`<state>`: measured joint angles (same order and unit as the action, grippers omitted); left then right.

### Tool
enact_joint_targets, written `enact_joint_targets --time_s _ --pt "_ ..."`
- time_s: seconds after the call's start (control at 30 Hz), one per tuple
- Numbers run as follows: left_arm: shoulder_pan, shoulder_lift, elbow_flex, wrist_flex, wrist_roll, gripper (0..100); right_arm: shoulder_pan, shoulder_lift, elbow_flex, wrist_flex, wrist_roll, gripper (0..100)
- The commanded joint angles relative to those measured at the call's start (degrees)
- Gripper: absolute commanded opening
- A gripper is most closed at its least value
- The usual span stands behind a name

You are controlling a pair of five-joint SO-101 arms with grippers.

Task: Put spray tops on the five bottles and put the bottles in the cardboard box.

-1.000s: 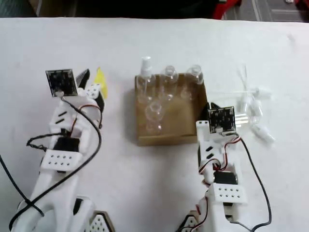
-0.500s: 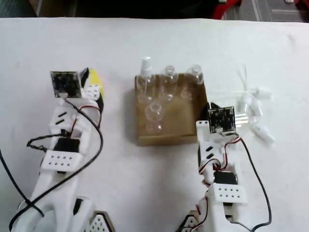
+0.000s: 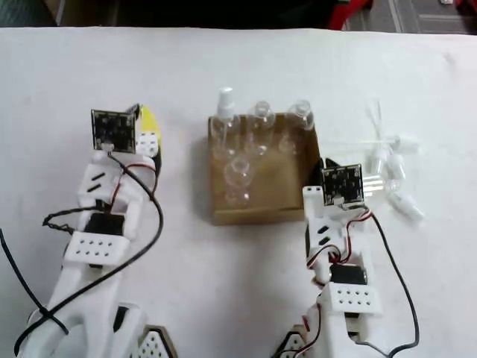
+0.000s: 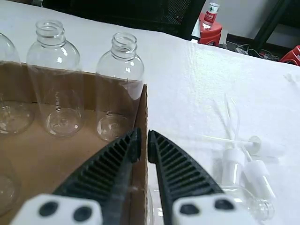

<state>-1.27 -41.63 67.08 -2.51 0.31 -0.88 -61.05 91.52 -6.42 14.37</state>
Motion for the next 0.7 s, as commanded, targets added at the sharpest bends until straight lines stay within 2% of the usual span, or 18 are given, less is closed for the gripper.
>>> enact_joint_targets --time_s 0.0,0.47,0.57,0.67 --pt "0.57 0.13 -0.35 -1.76 -0.44 2 -0.04 -0.4 -0.35 -1.19 -0.18 1.7" --pt "2.77 0.22 1.05 -2.2 -0.7 2 0.22 -0.4 -0.35 -1.36 -0.18 1.7" --pt "3.91 0.22 1.14 -2.2 -4.92 2 0.22 -0.4 -0.35 -1.36 -0.18 1.6" --pt "4.44 0.22 1.14 -2.2 -6.15 2 0.22 -0.4 -0.35 -1.36 -0.18 1.8"
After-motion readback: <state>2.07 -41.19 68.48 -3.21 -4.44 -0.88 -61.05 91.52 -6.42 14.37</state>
